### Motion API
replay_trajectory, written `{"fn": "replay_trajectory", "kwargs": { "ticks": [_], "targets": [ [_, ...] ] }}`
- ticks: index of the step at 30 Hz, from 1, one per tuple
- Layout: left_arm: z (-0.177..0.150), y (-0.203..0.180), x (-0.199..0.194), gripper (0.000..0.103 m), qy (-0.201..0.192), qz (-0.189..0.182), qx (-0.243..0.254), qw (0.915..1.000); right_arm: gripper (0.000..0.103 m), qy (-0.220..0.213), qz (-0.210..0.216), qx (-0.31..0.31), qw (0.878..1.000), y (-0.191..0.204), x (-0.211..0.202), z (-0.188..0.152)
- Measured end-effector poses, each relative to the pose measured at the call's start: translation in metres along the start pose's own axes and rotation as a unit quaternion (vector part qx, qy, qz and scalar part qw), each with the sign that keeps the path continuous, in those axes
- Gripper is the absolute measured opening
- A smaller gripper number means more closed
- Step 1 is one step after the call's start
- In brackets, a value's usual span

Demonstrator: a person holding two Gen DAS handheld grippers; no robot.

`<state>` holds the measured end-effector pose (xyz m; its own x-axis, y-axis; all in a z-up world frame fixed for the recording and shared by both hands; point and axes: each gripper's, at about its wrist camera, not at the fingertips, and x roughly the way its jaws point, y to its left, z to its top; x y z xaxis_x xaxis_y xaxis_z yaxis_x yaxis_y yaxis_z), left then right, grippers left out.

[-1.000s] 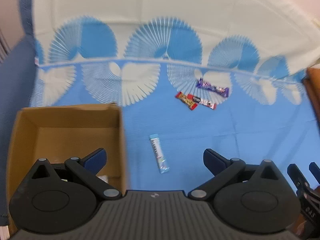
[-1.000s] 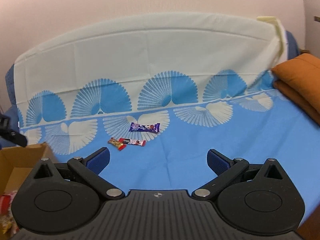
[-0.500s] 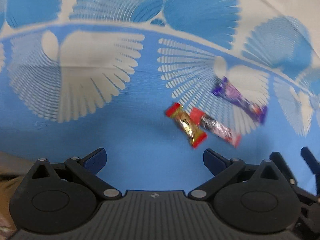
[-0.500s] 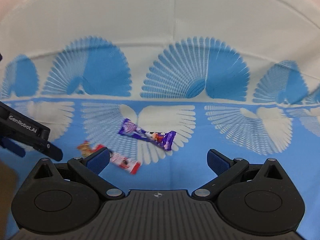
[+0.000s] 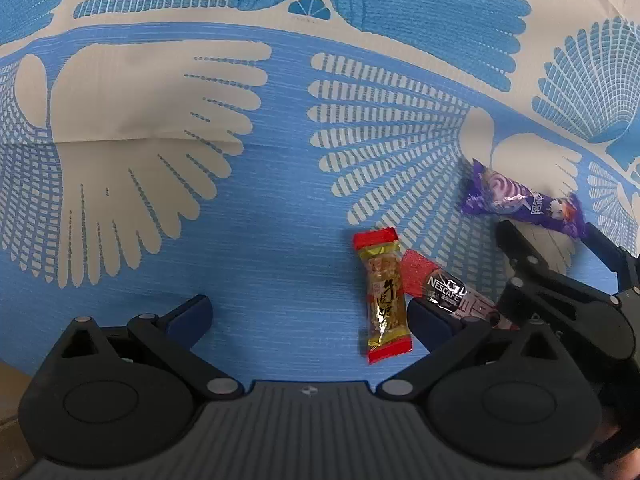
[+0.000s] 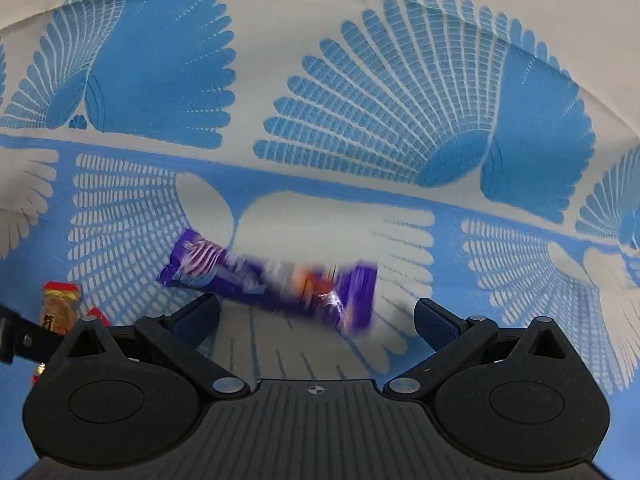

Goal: Organize snacks
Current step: 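Reach to the snacks and grasp the gold wafer bar with left tool while right grasps purple candy bar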

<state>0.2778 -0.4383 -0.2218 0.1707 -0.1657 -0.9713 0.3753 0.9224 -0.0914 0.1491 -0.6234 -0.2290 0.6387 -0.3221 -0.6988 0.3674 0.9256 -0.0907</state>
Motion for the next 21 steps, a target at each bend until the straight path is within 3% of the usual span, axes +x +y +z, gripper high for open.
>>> {"fn": "replay_trajectory", "kwargs": {
  "ticks": [3, 7, 11, 12, 13, 14, 15, 16, 17, 18, 21],
  "targets": [
    [0.003, -0.001, -0.002, 0.102, 0.006, 0.012, -0.005, 0.9999, 0.103, -0.009, 0.001, -0.006, 1.0, 0.004, 0.001, 0.0],
    [0.016, -0.02, -0.008, 0.082, 0.008, 0.003, 0.07, 0.9975, 0.103, -0.017, 0.014, -0.045, 0.999, 0.013, -0.001, 0.001],
    [0.02, -0.018, -0.008, 0.075, 0.015, 0.001, 0.072, 0.9973, 0.103, -0.019, 0.016, -0.095, 0.995, 0.018, -0.002, 0.004],
    [0.021, -0.018, -0.01, 0.061, 0.008, 0.006, 0.079, 0.9969, 0.103, -0.018, 0.021, -0.097, 0.995, 0.017, -0.001, 0.005],
    [0.021, -0.019, -0.012, 0.033, -0.004, 0.014, 0.09, 0.9958, 0.102, -0.015, 0.026, -0.098, 0.995, 0.016, 0.001, 0.006],
    [0.022, -0.019, -0.014, 0.019, -0.014, 0.017, 0.104, 0.9944, 0.1, -0.014, 0.031, -0.098, 0.995, 0.015, 0.002, 0.007],
    [0.022, -0.018, -0.017, 0.019, -0.017, 0.016, 0.11, 0.9937, 0.084, -0.015, 0.042, -0.095, 0.994, 0.014, 0.002, 0.008],
    [0.022, -0.016, -0.02, 0.018, -0.014, 0.014, 0.105, 0.9943, 0.046, -0.019, 0.059, -0.085, 0.994, 0.012, 0.001, 0.008],
    [0.022, -0.013, -0.022, 0.018, -0.015, 0.008, 0.104, 0.9944, 0.023, -0.021, 0.075, -0.075, 0.994, 0.011, -0.002, 0.007],
    [0.021, -0.011, -0.026, 0.018, -0.019, 0.005, 0.106, 0.9942, 0.014, -0.021, 0.067, -0.077, 0.995, 0.015, -0.004, 0.005],
    [0.015, -0.002, -0.043, 0.018, -0.025, -0.008, 0.104, 0.9942, 0.014, -0.037, 0.051, -0.104, 0.993, 0.029, -0.016, -0.005]
  ]
}}
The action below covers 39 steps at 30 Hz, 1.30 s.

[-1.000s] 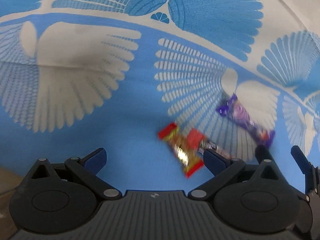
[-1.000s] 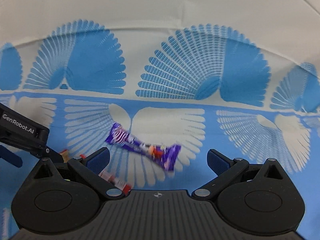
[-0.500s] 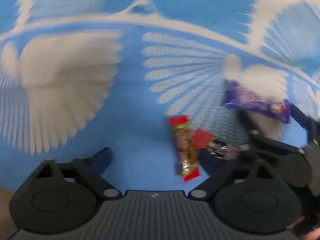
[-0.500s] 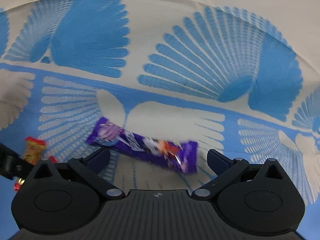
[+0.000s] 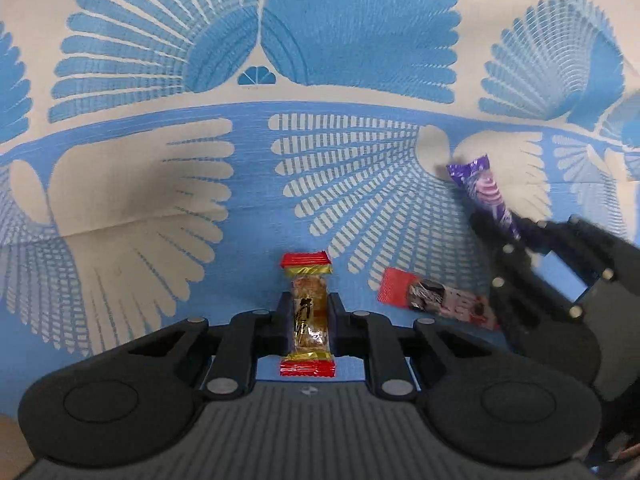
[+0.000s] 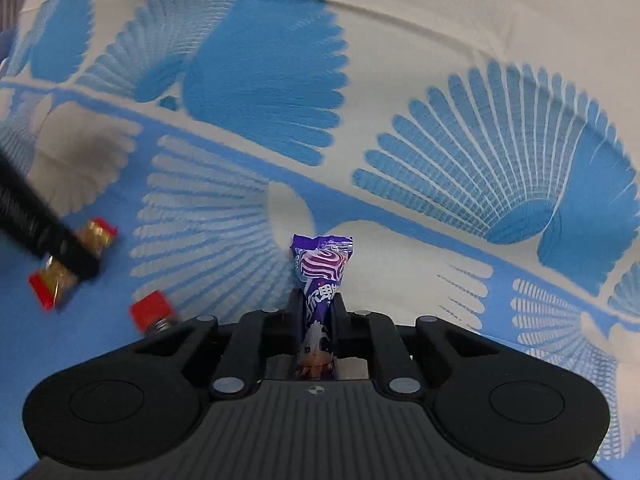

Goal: Organize snacks
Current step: 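Carry the gold wafer bar and purple candy bar over the box with both tools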

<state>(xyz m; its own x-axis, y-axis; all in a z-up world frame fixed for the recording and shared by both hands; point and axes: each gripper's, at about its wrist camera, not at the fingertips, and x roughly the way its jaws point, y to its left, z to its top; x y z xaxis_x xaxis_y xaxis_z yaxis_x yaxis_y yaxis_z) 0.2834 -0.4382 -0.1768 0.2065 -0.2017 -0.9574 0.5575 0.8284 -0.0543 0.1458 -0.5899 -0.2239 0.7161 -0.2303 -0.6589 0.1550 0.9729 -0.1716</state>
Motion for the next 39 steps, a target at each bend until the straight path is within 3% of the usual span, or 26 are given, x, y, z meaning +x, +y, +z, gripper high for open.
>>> {"fn": "replay_trajectory", "kwargs": {
  "ticks": [5, 9, 16, 25, 32, 39],
  "targets": [
    [-0.03, -0.001, -0.054, 0.018, -0.035, -0.023, 0.018, 0.9989, 0.014, -0.041, -0.036, 0.075, 0.996, -0.003, -0.049, -0.01],
    [-0.068, -0.009, -0.095, 0.018, -0.055, -0.036, 0.045, 0.9968, 0.014, -0.076, -0.037, 0.115, 0.99, 0.005, -0.109, -0.025],
    [-0.142, -0.026, -0.153, 0.018, -0.09, -0.048, 0.076, 0.9919, 0.014, -0.103, -0.016, 0.167, 0.98, 0.056, -0.222, -0.041],
    [-0.245, 0.002, -0.249, 0.017, -0.104, -0.08, 0.08, 0.988, 0.014, -0.115, 0.007, 0.202, 0.973, 0.132, -0.352, -0.048],
    [-0.327, 0.046, -0.305, 0.017, -0.118, -0.059, 0.066, 0.9891, 0.014, -0.111, 0.059, 0.189, 0.974, 0.204, -0.432, -0.049],
    [-0.406, 0.118, -0.332, 0.018, -0.119, -0.008, 0.023, 0.9926, 0.014, -0.075, 0.122, 0.159, 0.977, 0.296, -0.47, -0.055]
  ]
}}
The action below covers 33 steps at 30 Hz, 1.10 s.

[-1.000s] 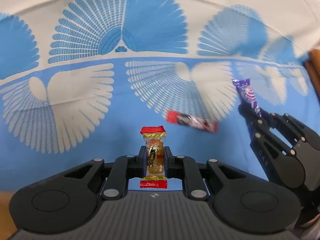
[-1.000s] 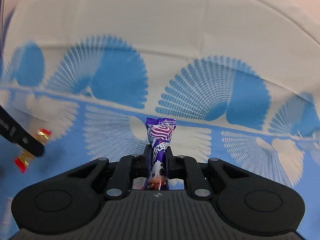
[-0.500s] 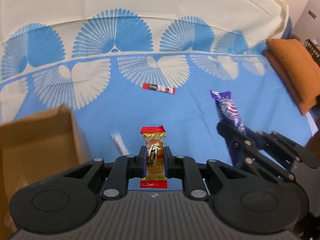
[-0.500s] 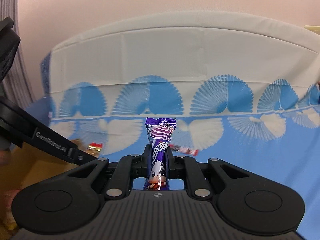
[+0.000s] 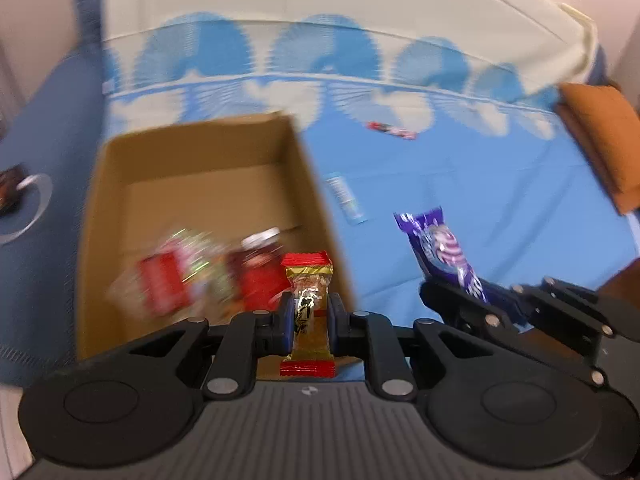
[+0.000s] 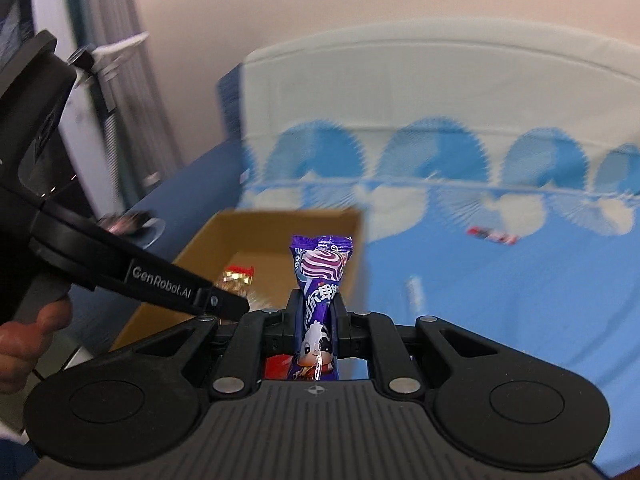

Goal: Organize snacks
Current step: 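Carry the gold wafer bar and purple candy bar over the box with both tools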

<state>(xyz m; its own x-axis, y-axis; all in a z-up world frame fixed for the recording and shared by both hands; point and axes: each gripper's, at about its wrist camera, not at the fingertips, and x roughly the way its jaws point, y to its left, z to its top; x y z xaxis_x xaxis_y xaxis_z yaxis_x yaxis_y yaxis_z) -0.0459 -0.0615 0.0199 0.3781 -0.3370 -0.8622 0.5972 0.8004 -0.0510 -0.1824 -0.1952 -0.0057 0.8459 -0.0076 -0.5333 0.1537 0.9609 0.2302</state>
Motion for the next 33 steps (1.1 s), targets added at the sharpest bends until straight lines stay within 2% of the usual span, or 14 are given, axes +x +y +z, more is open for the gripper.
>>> {"fn": "replay_trajectory", "kwargs": {
  "ticks": [5, 11, 23, 33],
  "targets": [
    [-0.031, 0.042, -0.019, 0.018, -0.005, 0.032, -0.032, 0.9989, 0.014, 0.034, 0.028, -0.017, 0.999, 0.049, 0.003, -0.017],
    [-0.042, 0.068, -0.036, 0.018, -0.024, 0.037, -0.055, 0.9975, 0.014, 0.041, 0.03, -0.065, 0.997, 0.081, 0.003, -0.019],
    [-0.041, 0.071, -0.036, 0.018, -0.036, 0.024, -0.063, 0.9971, 0.014, 0.053, 0.016, -0.077, 0.995, 0.086, 0.004, -0.019],
    [-0.027, 0.08, -0.029, 0.018, -0.039, 0.033, -0.073, 0.996, 0.014, 0.048, 0.018, -0.067, 0.996, 0.082, 0.017, -0.011]
  ]
}}
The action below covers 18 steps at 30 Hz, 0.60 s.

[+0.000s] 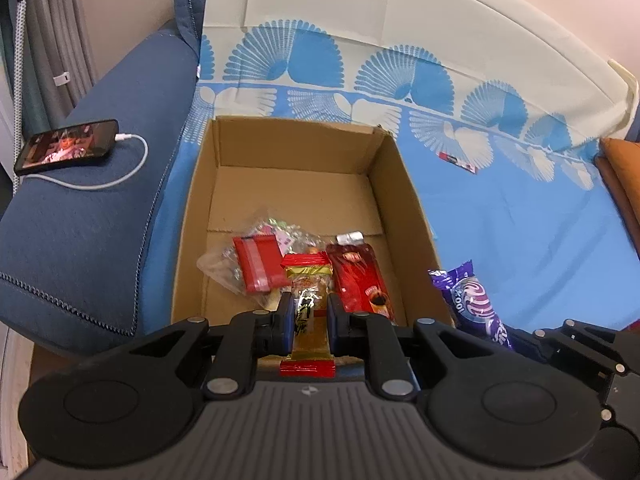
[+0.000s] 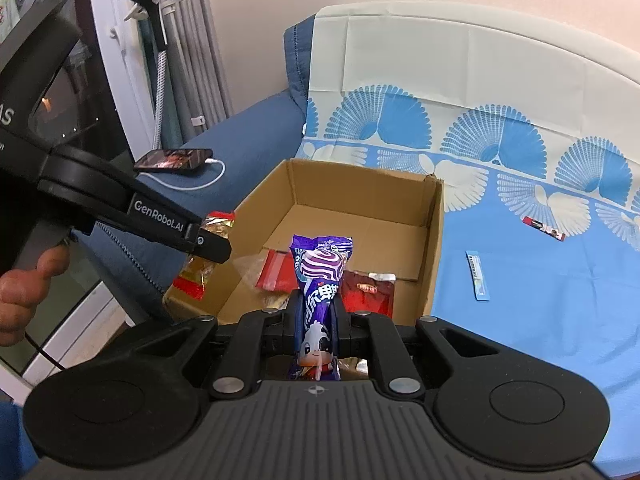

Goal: Organize snacks
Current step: 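Carry the gold wafer bar and purple candy bar over the box with both tools, then lower both tools into the box and open them to release the bars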

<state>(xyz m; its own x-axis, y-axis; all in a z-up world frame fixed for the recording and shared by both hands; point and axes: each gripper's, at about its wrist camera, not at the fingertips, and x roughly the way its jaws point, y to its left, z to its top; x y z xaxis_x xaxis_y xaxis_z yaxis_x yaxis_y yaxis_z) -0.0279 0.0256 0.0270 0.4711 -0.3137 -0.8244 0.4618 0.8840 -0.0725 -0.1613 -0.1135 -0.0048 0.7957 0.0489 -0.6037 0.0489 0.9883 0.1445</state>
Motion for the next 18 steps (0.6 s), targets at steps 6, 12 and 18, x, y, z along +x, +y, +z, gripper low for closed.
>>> {"fn": "replay_trajectory", "kwargs": {
  "ticks": [6, 12, 18],
  "targets": [
    [0.02, 0.006, 0.011, 0.018, -0.008, 0.007, -0.008, 0.9999, 0.014, -0.003, 0.002, 0.006, 1.0, -0.008, 0.016, 0.011],
    [0.036, 0.01, 0.034, 0.018, 0.0, 0.011, -0.016, 0.9998, 0.014, 0.005, -0.001, 0.006, 1.0, -0.014, 0.039, 0.022],
    [0.047, 0.015, 0.067, 0.018, 0.02, 0.018, -0.019, 0.9995, 0.014, 0.02, -0.004, 0.018, 1.0, -0.023, 0.069, 0.03]
  ]
}}
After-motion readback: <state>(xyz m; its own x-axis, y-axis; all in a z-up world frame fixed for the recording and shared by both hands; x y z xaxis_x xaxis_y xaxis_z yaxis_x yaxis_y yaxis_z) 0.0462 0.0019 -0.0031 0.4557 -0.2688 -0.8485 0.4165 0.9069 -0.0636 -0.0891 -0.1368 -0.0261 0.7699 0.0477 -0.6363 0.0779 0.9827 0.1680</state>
